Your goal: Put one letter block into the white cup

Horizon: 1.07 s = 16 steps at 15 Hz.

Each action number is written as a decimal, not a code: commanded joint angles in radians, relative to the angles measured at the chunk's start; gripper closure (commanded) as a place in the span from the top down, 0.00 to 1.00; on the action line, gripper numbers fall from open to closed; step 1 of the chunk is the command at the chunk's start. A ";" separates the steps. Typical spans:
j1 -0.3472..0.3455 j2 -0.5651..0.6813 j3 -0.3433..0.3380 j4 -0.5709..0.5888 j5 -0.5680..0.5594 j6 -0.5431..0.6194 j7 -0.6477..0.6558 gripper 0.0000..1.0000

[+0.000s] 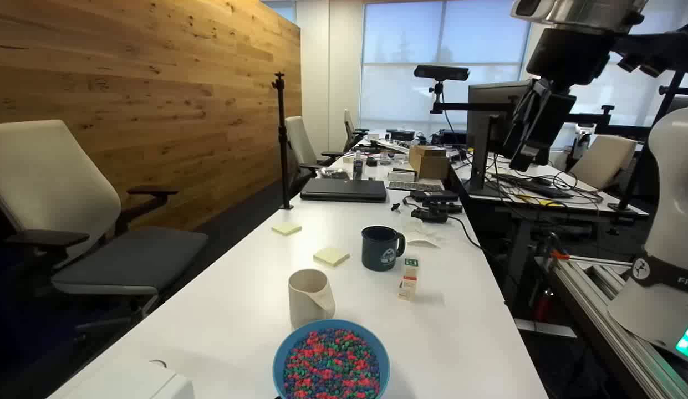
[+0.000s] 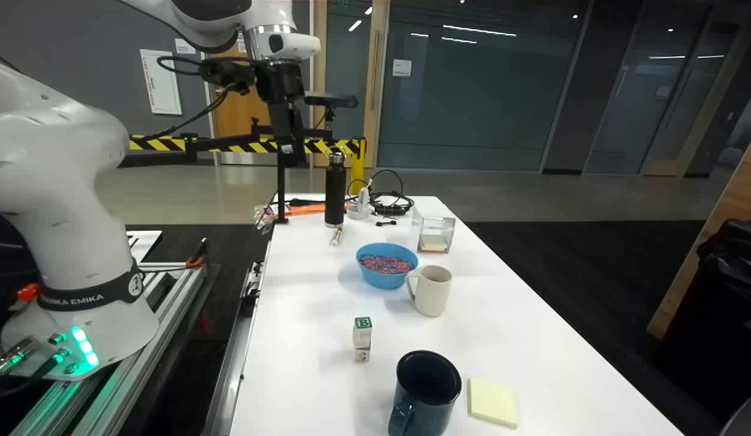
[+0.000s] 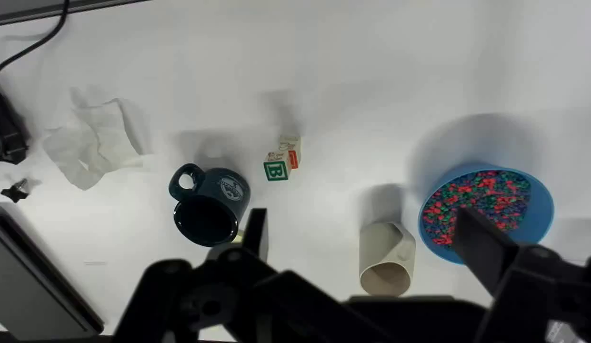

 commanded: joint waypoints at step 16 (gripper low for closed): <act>-0.254 0.256 -0.132 0.105 0.016 0.085 0.233 1.00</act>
